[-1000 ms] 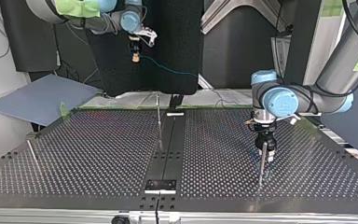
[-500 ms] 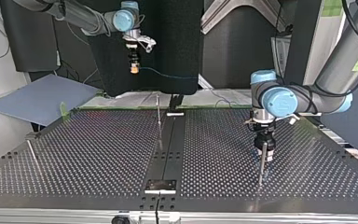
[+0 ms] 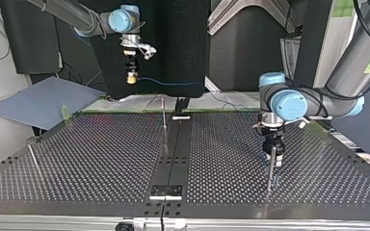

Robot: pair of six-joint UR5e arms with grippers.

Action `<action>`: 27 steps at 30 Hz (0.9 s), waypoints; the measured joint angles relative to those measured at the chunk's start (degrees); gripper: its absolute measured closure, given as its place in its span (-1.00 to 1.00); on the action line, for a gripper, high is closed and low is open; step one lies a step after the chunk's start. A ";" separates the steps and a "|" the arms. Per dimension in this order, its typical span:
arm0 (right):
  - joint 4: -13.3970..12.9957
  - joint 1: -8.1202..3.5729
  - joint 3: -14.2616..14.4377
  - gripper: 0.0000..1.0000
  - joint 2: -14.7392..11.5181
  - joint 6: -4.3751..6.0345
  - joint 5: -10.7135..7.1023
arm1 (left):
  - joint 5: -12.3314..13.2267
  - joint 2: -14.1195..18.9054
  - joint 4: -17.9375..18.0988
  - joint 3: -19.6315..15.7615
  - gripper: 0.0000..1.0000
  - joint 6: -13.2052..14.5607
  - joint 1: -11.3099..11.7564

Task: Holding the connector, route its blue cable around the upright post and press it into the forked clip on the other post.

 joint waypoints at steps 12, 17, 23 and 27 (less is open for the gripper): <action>-0.16 -0.80 0.01 1.00 -2.66 -0.14 -0.16 | 0.07 0.01 -0.27 0.00 -1.00 -2.48 -0.01; -0.05 -0.86 0.02 1.00 -2.66 -0.14 -0.21 | -0.15 0.02 -2.04 0.00 -1.00 -4.86 -0.01; 0.06 -0.87 0.00 1.00 -2.66 -0.13 -0.26 | -1.56 0.88 -3.79 -0.03 -1.00 -7.41 -0.14; 0.07 -0.87 0.00 1.00 -2.65 -0.08 -0.27 | -2.53 2.30 -4.58 -0.68 -1.00 -8.11 -0.25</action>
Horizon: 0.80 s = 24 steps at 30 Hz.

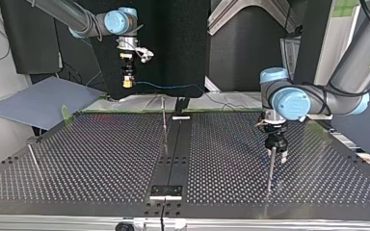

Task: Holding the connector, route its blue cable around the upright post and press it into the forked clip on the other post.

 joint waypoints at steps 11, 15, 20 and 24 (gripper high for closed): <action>-0.21 0.00 -0.01 1.00 0.05 0.19 0.00 | -5.88 6.06 -4.13 -5.36 -1.00 1.01 0.92; -0.22 0.00 0.00 1.00 0.04 0.20 0.00 | -7.96 8.21 -5.45 -7.47 -1.00 0.90 2.35; -0.29 0.01 -0.02 1.00 0.01 0.20 0.00 | -7.45 10.94 -7.55 -9.93 -1.00 1.51 4.93; -0.32 0.01 -0.01 1.00 -0.01 0.20 0.00 | -5.76 12.87 -9.41 -9.56 -1.00 2.42 6.34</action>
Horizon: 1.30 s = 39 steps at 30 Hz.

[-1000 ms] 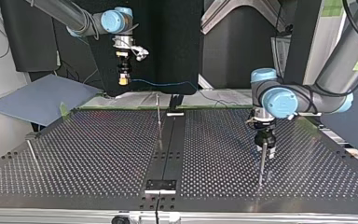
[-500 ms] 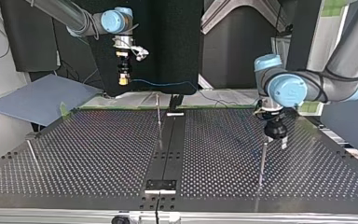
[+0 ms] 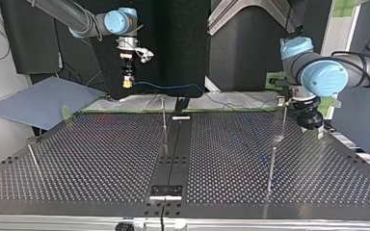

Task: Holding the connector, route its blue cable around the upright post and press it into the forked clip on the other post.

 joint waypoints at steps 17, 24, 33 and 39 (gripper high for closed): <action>-0.12 -0.02 -0.13 1.00 -0.01 0.08 -0.44 | 4.69 8.66 -8.66 8.31 -1.00 8.29 0.02; -0.23 -0.01 -0.11 1.00 0.00 0.09 -0.44 | 7.85 12.38 -12.37 12.02 -1.00 10.04 -0.06; -0.16 0.00 -0.20 1.00 -0.01 0.09 -0.44 | 12.48 16.85 -17.02 16.38 -1.00 11.50 -1.29; 0.00 0.00 -0.32 1.00 -0.01 0.09 -0.44 | 15.33 16.89 -19.86 16.88 -1.00 13.18 -2.52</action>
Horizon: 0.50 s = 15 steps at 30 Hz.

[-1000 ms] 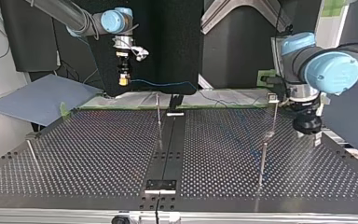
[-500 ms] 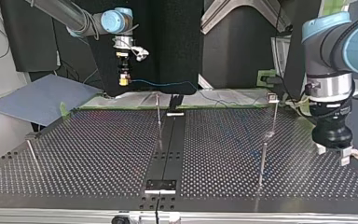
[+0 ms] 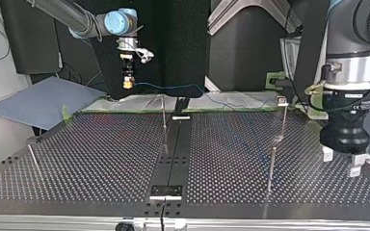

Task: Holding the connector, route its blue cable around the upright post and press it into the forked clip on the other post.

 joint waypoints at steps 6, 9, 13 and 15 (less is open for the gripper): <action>0.05 0.00 -0.03 1.00 0.01 0.00 0.00 | 3.08 -1.94 -3.12 -0.23 -1.00 0.36 -0.99; 0.08 0.00 -0.08 1.00 0.00 0.00 0.00 | 4.17 -3.12 -4.74 -0.29 -1.00 0.76 -1.53; 0.10 0.00 -0.09 1.00 0.00 0.00 0.00 | 3.56 -3.86 -6.92 -0.30 -1.00 1.12 -2.05; 0.11 0.00 -0.10 1.00 0.00 0.00 0.00 | 3.27 -3.94 -7.84 -0.31 -1.00 1.13 -2.20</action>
